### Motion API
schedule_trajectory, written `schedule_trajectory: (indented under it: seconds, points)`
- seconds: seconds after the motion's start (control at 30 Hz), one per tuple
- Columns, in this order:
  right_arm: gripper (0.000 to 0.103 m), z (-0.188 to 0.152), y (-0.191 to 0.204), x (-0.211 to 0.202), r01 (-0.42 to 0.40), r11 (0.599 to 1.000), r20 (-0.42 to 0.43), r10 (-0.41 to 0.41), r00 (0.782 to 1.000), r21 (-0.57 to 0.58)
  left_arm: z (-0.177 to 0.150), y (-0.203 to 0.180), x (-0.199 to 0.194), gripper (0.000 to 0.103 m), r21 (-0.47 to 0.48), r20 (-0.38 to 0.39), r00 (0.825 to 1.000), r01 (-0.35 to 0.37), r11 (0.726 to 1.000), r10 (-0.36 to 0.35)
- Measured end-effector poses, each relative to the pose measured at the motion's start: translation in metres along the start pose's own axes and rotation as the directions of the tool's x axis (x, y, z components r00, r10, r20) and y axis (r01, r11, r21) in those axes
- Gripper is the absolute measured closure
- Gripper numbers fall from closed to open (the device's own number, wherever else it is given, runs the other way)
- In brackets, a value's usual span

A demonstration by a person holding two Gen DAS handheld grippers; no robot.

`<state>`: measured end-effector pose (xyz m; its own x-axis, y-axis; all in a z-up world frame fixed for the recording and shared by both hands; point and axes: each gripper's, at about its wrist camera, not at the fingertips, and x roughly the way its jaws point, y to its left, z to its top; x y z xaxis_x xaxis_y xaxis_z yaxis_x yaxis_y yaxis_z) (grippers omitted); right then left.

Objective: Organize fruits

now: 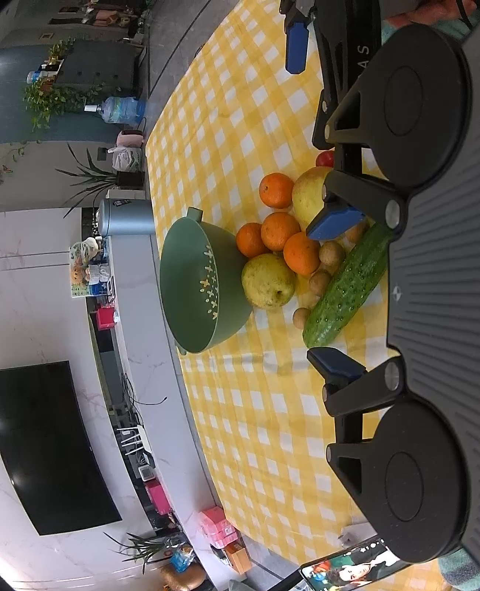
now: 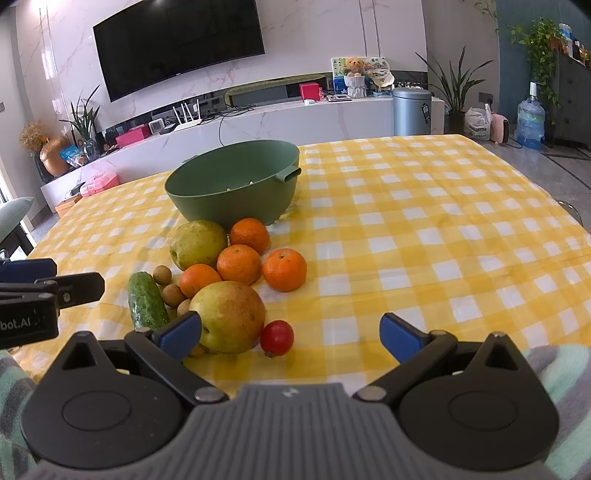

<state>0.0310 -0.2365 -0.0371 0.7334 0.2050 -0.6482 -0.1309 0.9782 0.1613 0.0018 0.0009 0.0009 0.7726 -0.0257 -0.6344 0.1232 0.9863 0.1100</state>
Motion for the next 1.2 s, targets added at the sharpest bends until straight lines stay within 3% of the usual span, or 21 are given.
schedule_trajectory:
  seconds: [1.2]
  points:
    - [0.004,0.0003,0.0,0.0013,0.007,1.0,-0.013,-0.007,1.0,0.005,-0.0039,0.0019,0.0027,0.024,0.001,-0.01,1.0,-0.013,1.0,0.013]
